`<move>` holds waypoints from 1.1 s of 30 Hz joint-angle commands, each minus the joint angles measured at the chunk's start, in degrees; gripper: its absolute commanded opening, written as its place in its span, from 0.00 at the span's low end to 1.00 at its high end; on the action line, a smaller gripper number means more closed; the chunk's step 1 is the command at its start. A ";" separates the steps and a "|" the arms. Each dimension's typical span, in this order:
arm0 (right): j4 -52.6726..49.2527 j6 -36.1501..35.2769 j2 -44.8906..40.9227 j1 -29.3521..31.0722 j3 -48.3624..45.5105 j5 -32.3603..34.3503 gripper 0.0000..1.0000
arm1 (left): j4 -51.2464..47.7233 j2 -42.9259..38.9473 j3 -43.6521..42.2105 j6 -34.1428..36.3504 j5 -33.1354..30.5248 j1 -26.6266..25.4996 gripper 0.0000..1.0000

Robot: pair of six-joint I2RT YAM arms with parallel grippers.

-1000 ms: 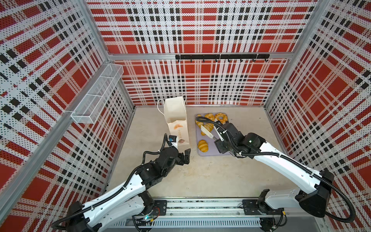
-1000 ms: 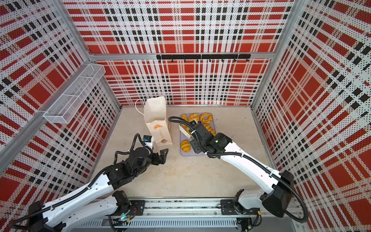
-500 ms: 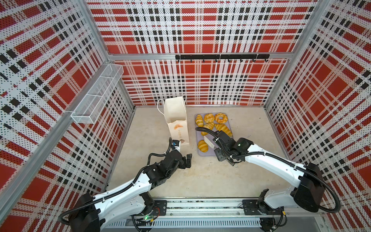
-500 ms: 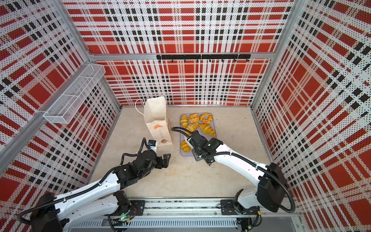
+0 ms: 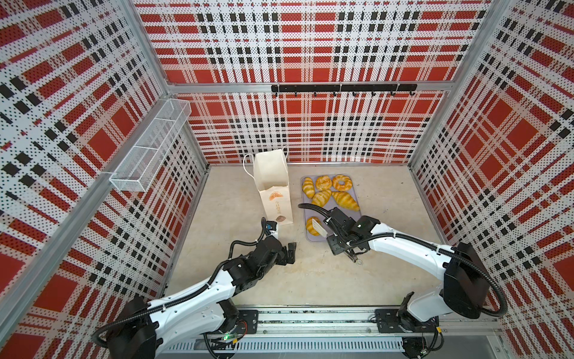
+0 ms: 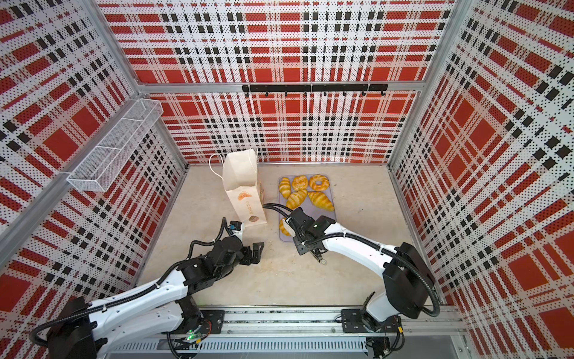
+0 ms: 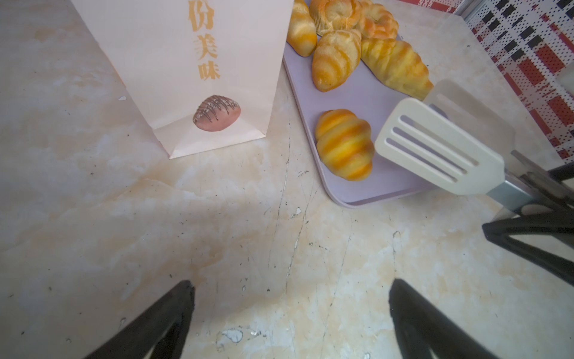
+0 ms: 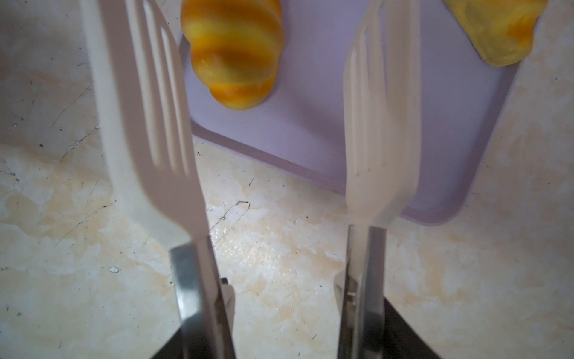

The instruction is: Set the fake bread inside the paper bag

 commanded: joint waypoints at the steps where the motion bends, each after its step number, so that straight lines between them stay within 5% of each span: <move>1: 2.26 1.26 1.50 0.67 0.33 -0.34 0.65 | 1.54 0.34 0.45 -1.13 -0.45 -0.59 1.00; 17: -1.06 0.34 7.66 -0.27 3.31 3.36 0.64 | 0.47 -0.80 0.49 -1.10 -1.17 -0.97 1.00; 33: -1.01 -3.57 2.90 -3.14 1.02 2.21 0.67 | 1.38 1.18 1.09 -1.51 -1.16 -1.76 1.00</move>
